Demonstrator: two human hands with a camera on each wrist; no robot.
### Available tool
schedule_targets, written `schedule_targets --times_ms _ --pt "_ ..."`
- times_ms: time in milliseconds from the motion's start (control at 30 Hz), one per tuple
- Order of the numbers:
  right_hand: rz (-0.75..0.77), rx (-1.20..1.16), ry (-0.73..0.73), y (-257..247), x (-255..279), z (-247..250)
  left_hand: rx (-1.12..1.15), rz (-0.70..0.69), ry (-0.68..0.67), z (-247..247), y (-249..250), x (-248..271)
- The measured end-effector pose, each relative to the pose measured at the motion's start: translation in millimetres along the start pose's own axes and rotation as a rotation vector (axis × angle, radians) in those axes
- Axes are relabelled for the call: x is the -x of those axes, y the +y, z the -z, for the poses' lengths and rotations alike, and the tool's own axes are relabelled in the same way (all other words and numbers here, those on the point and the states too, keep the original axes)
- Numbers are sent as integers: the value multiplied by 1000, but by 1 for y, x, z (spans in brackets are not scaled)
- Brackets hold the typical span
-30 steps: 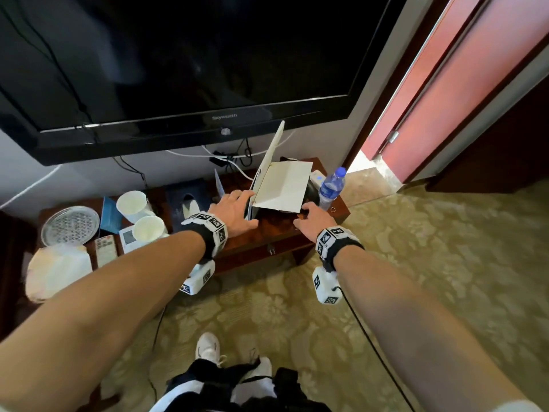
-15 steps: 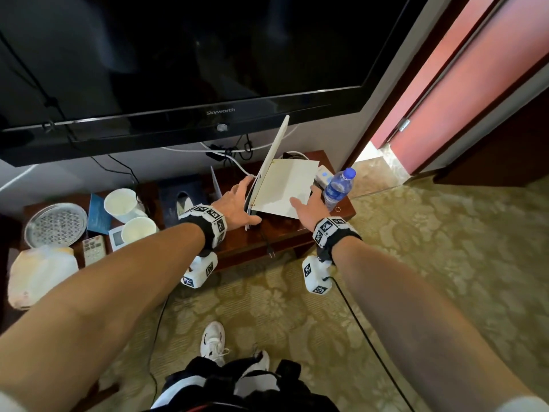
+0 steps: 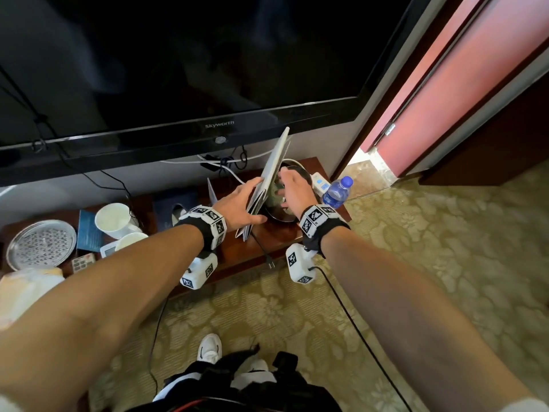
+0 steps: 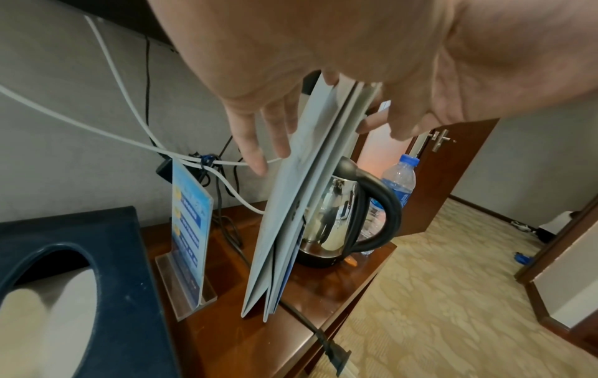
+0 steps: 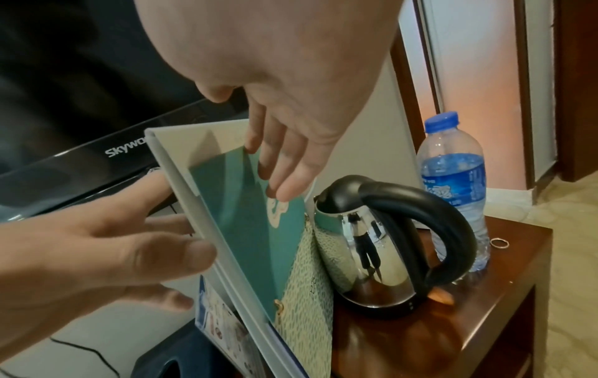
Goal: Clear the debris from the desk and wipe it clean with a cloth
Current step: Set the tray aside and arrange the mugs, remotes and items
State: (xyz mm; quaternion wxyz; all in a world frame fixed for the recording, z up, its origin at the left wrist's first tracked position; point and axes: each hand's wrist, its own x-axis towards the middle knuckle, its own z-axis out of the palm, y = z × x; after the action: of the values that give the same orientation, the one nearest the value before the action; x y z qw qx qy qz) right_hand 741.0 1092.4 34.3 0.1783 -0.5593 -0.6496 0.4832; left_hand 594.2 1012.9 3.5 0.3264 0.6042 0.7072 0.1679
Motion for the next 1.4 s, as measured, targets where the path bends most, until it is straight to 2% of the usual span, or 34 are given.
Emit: schedule_targets --times_ms 267,500,767,933,1033,1200,1400 --pt "-41 -29 -112 2 5 6 -61 -36 5 4 -10 -12" --pt "-18 -6 -132 8 2 8 -54 -73 -23 2 -14 -19" --pt "-37 39 -168 13 -3 8 -149 -114 81 6 -11 -24" --pt "17 233 -124 23 -6 15 -182 -119 83 3 -9 -23" --pt "47 325 -91 37 -11 29 -199 -101 92 2 -7 -22" --pt "-7 366 -78 81 -43 47 -254 -47 137 1 -2 -16" --pt "-14 487 -128 120 -82 61 -287 82 140 -14 10 -8"
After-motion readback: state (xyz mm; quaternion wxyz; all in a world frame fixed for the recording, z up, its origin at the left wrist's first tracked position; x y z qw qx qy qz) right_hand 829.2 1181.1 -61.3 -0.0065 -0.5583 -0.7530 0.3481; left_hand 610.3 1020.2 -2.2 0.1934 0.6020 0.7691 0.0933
